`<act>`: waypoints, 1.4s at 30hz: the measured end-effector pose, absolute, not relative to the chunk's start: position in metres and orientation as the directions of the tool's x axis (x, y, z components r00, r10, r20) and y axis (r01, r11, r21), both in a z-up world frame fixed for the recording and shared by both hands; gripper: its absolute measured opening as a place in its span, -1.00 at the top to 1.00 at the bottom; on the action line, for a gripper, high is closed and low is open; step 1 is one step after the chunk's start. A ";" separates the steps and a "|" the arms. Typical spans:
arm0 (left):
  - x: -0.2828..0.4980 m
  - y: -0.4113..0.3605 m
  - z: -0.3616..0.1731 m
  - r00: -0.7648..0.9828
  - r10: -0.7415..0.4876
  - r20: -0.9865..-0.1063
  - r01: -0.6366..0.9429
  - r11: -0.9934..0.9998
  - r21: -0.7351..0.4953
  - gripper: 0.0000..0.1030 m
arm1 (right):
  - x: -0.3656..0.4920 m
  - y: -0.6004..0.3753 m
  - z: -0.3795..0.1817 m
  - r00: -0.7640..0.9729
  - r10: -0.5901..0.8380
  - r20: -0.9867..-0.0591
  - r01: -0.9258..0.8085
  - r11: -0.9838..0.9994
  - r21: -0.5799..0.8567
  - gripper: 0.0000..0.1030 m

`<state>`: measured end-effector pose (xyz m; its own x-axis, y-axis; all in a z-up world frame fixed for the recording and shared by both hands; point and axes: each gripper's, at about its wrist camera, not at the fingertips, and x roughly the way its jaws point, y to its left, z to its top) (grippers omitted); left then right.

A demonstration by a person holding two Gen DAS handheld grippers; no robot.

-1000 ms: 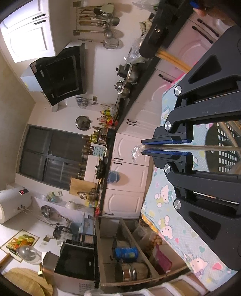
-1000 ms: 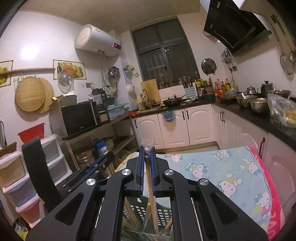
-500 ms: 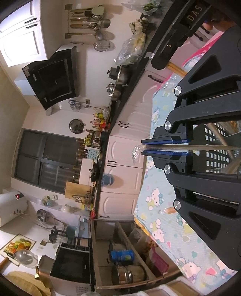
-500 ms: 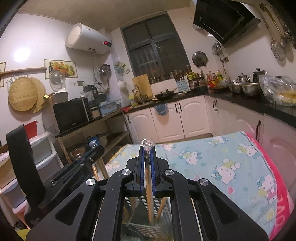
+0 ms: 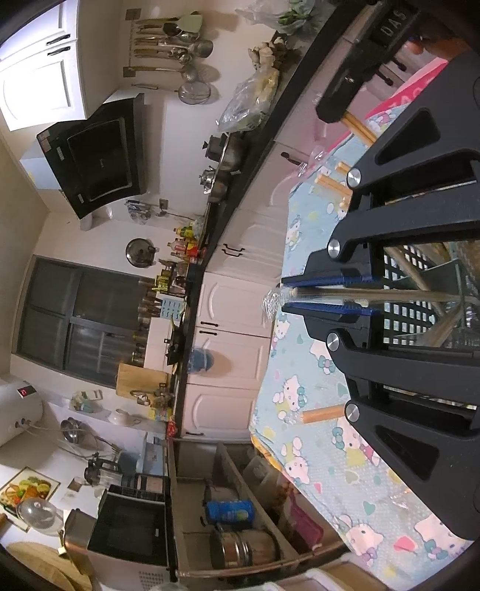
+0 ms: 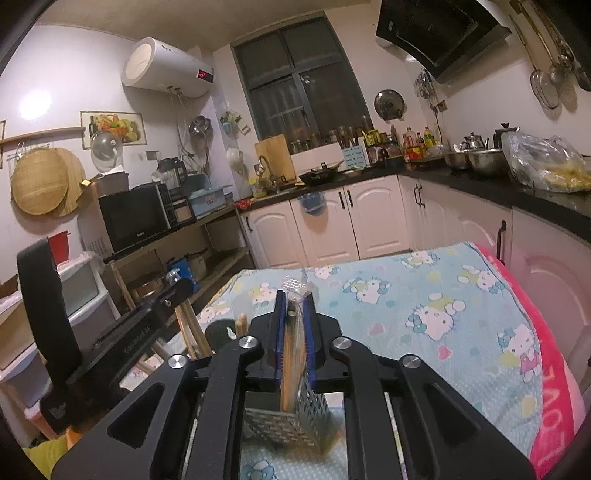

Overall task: Organize utensils
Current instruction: 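Lower the left tool's chopstick into the basket and open it while the right tool releases its chopstick, then withdraw both open tools from the basket toward the last wrapped chopsticks on the cloth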

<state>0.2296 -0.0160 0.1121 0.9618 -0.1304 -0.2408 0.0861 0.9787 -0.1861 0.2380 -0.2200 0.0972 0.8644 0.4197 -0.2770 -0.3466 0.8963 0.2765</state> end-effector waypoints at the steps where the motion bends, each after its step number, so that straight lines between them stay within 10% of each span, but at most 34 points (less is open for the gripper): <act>1: 0.229 -0.016 0.113 0.960 -0.135 -0.247 0.089 0.978 -0.188 0.86 | 0.238 -0.220 0.096 0.862 0.422 -0.282 -0.346 0.895 0.280 0.68; 42: 0.154 -0.004 0.090 0.883 -0.268 -0.386 0.186 0.954 -0.235 -0.14 | 0.177 -0.221 0.071 0.838 0.364 -0.407 -0.300 0.930 0.213 -0.07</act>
